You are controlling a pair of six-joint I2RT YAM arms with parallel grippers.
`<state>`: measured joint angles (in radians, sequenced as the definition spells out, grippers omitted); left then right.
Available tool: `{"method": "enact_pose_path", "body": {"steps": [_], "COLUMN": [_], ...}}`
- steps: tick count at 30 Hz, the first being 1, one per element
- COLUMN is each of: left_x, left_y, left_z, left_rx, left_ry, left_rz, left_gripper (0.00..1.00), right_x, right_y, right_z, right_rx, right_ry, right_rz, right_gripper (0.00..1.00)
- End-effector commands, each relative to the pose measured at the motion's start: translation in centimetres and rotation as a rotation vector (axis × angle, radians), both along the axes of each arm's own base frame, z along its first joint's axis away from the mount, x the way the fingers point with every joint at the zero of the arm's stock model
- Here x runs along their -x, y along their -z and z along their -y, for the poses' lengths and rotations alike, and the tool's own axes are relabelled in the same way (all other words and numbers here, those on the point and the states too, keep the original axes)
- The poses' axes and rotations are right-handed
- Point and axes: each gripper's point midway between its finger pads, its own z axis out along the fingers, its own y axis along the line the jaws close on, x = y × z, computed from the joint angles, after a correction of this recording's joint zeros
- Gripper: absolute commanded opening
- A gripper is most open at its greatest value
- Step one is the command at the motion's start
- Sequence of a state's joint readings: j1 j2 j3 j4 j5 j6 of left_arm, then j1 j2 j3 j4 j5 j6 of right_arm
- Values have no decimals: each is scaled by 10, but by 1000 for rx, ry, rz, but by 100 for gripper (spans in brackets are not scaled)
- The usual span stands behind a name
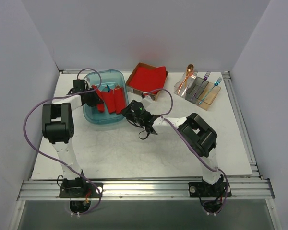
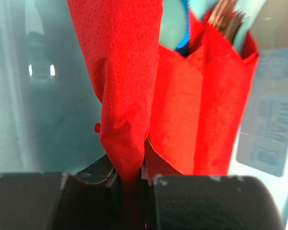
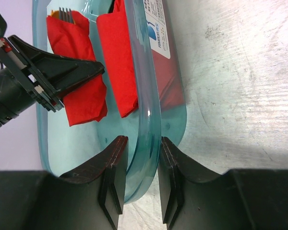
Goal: Place the utensils on the paper napkin and roll it up
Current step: Place the utensils in the bin.
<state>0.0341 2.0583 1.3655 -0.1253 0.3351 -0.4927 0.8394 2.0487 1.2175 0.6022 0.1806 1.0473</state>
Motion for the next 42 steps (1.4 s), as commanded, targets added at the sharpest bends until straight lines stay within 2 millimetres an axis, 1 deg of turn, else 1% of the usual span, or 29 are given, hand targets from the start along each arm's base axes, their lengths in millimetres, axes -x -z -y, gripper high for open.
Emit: {"method": "enact_pose_path", "body": {"steps": [1,5,10,17,19,23,25,30,32,40,42], "left_x": [-8,-6,-5,0,2,3,3,5,6,9,9], "left_y": [-4,6,7,19,22,22,24,29,30,28,28], "left_z": [-3,-3,-3,-4,-7,-7,-7,-7,-8,-11,-13], "left_rx": [-27,-24,-23,-40,-53,-58,-59,-63,-68,-90,-97], "left_ry": [5,11,15,27,23,27,26,29,29,28,26], "left_rz": [13,-13,-14,-64,-74,-69,-71,-92,-96,-107,-111], "left_gripper": [3,4,7,11,12,16,20,24,27,31,38], "right_x": [-5,0,5,7,8,7,8,8,8,8,8], "right_y": [-36,-34,-34,-32,-33,-33,-31,-33,-33,-30,-31], "right_z": [7,4,2,0,0,-1,-2,-2,-2,-4,-4], "right_rx": [-7,-2,-4,-17,-21,-21,-19,-26,-26,-23,-26], "right_ry": [52,55,64,62,61,59,56,56,56,50,49], "right_rz": [77,76,76,75,76,77,74,75,75,71,72], "right_gripper": [17,17,16,16,16,16,16,16,16,16,16]}}
